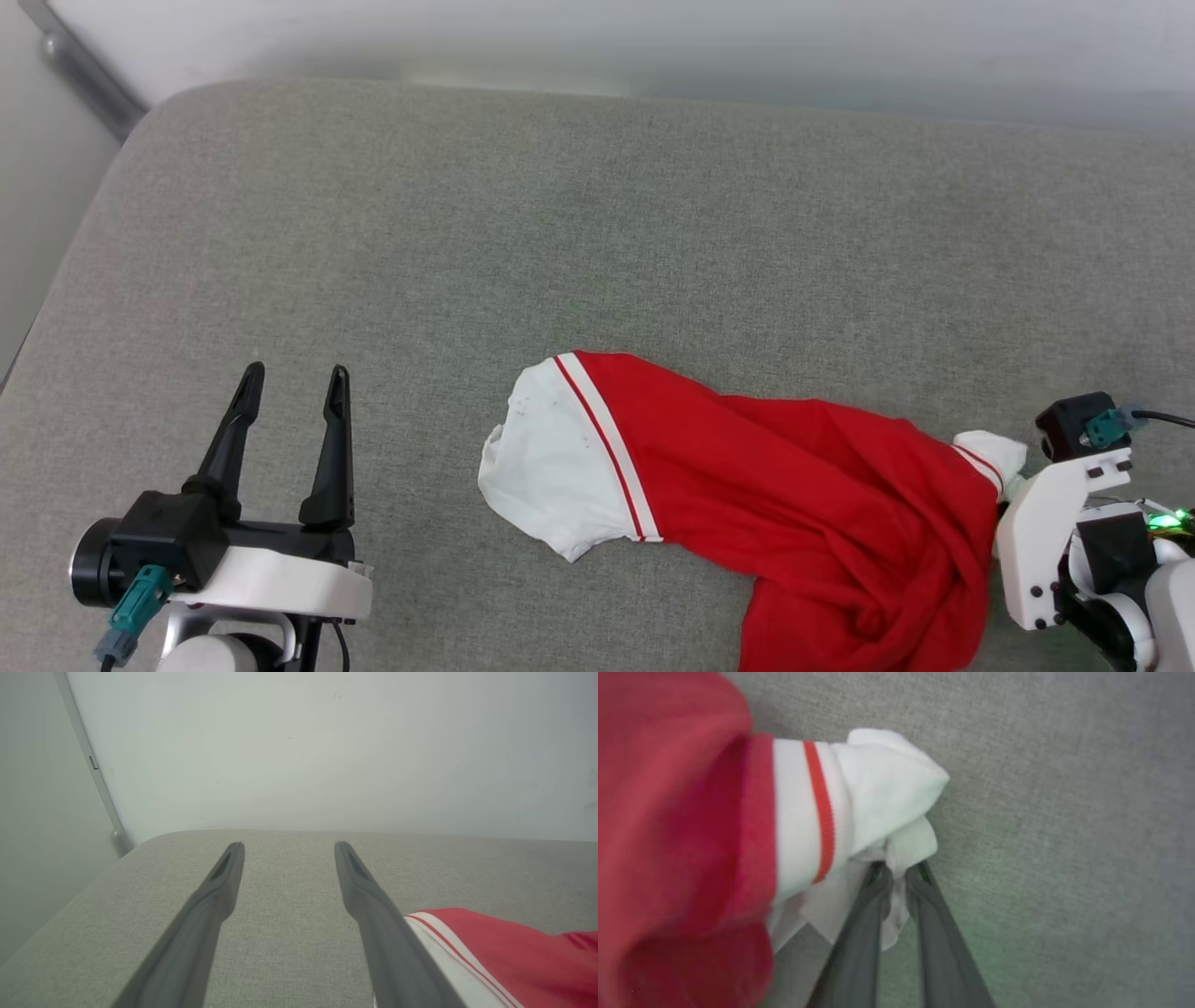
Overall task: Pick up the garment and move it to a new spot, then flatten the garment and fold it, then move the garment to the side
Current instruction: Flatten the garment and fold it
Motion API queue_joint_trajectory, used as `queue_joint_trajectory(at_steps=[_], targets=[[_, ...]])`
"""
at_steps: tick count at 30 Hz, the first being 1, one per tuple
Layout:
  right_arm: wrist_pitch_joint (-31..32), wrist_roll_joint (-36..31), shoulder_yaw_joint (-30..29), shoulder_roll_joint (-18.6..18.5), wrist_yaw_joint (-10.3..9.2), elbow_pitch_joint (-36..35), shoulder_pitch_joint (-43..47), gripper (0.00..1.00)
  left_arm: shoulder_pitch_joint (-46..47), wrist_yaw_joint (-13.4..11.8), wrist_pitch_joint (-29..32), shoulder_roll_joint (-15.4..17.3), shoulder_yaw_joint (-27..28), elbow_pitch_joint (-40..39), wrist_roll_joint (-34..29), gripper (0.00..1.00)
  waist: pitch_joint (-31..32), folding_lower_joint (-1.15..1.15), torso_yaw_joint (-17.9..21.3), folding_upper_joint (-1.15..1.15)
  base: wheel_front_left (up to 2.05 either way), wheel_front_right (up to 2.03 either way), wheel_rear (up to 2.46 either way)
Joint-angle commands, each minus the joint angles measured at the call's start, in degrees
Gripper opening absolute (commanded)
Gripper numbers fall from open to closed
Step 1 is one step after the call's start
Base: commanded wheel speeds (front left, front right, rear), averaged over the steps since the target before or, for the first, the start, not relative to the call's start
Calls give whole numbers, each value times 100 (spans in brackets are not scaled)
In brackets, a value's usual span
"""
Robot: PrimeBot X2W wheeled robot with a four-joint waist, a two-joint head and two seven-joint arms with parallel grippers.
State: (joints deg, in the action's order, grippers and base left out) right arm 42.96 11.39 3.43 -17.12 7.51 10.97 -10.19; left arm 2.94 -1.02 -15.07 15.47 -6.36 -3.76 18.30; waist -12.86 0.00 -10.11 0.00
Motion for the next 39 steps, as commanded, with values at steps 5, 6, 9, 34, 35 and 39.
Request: queue_joint_trajectory(at_steps=[5,6,9,34,35,39], targets=[[-271,-63,-344,-342,-7,158,-32,0,-4,69,-14,-72,83,53,-71,100,206,0,175,0,0,0,0],[-322,-74,-409,-414,-6,136,-54,0,-11,85,-14,-83,93,51,-83,100,228,0,193,0,0,0,0],[-409,-105,-681,-622,-5,164,-110,0,-58,104,-15,-105,129,50,-97,100,266,0,237,0,0,0,0],[-3355,-499,-1571,391,-4,-432,-101,100,-299,321,185,-198,202,56,178,100,651,0,912,0,0,0,0],[-3606,-451,-1582,488,-4,-577,-51,100,-311,350,273,-179,173,48,213,100,662,0,944,0,0,0,0],[-4490,-316,-1755,916,-4,-1049,256,100,-405,438,687,-114,43,-44,365,100,684,0,1060,0,0,0,0]])
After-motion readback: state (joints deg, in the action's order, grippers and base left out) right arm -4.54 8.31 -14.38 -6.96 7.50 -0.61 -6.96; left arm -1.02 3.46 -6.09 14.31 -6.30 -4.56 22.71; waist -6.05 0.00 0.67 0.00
